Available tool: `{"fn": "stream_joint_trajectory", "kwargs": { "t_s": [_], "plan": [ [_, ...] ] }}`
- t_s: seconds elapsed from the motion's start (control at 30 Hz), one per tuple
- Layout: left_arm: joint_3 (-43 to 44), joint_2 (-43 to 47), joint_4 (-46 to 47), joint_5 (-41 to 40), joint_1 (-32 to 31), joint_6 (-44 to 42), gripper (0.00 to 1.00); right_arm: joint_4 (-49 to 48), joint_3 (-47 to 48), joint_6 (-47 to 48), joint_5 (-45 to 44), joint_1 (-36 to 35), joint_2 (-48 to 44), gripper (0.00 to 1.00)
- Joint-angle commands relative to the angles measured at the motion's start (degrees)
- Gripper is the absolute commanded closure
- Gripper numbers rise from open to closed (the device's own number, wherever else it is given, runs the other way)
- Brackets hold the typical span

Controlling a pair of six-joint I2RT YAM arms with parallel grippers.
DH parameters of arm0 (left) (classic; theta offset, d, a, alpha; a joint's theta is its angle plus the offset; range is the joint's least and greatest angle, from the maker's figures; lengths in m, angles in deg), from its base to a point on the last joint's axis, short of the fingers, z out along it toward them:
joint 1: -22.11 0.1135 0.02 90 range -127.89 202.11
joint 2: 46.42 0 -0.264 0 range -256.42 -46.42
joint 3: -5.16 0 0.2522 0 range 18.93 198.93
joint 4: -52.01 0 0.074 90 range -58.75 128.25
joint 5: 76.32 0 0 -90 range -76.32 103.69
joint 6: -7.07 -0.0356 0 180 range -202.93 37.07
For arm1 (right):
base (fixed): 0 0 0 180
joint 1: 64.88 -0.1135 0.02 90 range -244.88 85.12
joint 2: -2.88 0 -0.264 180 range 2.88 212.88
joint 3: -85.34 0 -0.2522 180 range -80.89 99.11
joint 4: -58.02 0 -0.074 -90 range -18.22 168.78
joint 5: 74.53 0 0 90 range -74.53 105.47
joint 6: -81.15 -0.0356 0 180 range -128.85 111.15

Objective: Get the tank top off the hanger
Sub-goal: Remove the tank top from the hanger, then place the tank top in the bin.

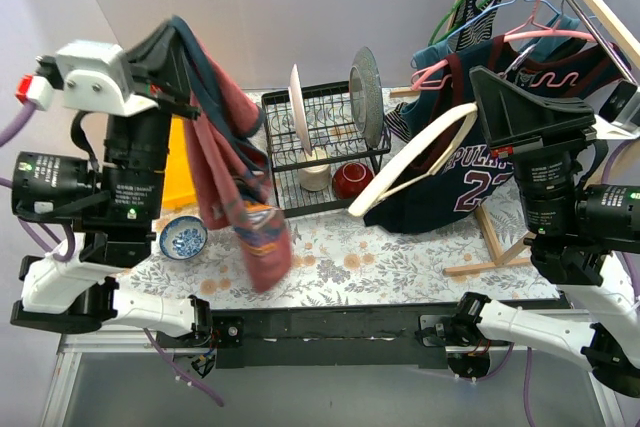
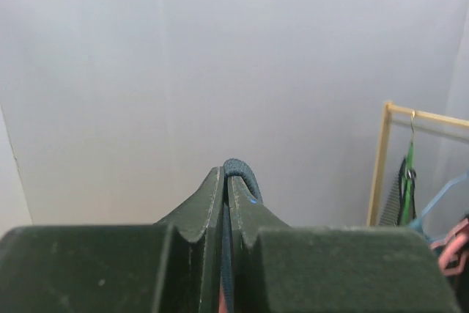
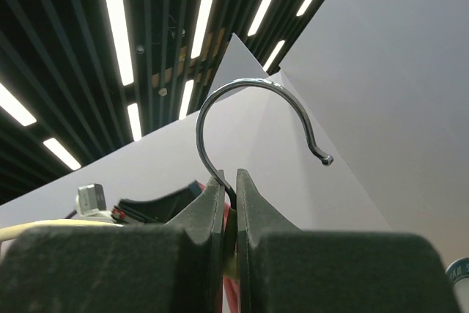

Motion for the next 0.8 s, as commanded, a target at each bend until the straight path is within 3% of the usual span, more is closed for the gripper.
{"fn": "stream_joint_trajectory", "kwargs": {
  "t_s": [0.0, 0.07, 0.17, 0.23, 0.3, 0.37, 0.4, 0.5, 0.57, 0.6, 0.67, 0.77],
  "plan": [
    [8.98, -5.02, 6.21, 3.57, 0.09, -9.68, 1.00, -2.51, -1.42, 1.47, -1.35, 0.19, -0.84, 0.99],
    [9.17, -6.78, 8.14, 4.28, 0.09, -12.57, 1.00, -2.51, -2.39, 1.56, -1.00, 0.19, -1.45, 0.99],
    [6.88, -8.80, 18.24, 4.37, 0.09, -19.59, 1.00, -2.51, -3.71, 1.56, -0.29, 0.19, -1.98, 0.99],
    [7.32, -10.03, 20.72, 4.46, 0.88, -19.45, 1.00, -2.51, -4.24, 1.39, -0.12, 0.19, -2.25, 0.99],
    [6.01, -10.74, 17.33, 6.64, 3.77, -14.55, 1.00, -2.16, -4.94, 0.95, 0.50, 0.19, -2.60, 0.99],
    [8.00, -14.31, 7.25, 8.05, 16.12, -5.43, 1.00, -1.81, -5.29, 0.68, 1.29, 0.19, -2.86, 0.99],
    [10.37, -16.00, -3.08, 9.19, 20.87, 3.49, 1.00, -1.20, -5.38, 0.60, 1.47, 0.19, -3.04, 0.99],
    [3.46, -17.06, 5.05, 7.03, 33.54, 3.93, 1.00, -0.06, -5.99, 0.51, 1.91, 0.19, -4.18, 0.99],
    [5.29, -17.42, 2.46, 6.57, 38.57, 9.00, 1.00, 0.65, -6.35, 0.94, 1.65, 0.28, -5.49, 0.99],
    [5.99, -16.72, -1.39, 7.87, 44.07, 16.78, 1.00, 1.61, -6.61, 1.12, 1.64, 0.20, -5.85, 0.99],
    [7.84, -15.84, -4.93, 9.11, 49.29, 23.51, 1.00, 2.67, -6.79, 2.00, 0.86, 0.19, -6.99, 0.99],
    [7.84, -16.01, 0.65, 9.12, 55.19, 21.36, 1.00, 3.81, -7.05, 3.93, -0.03, 0.19, -8.57, 0.99]
  ]
}}
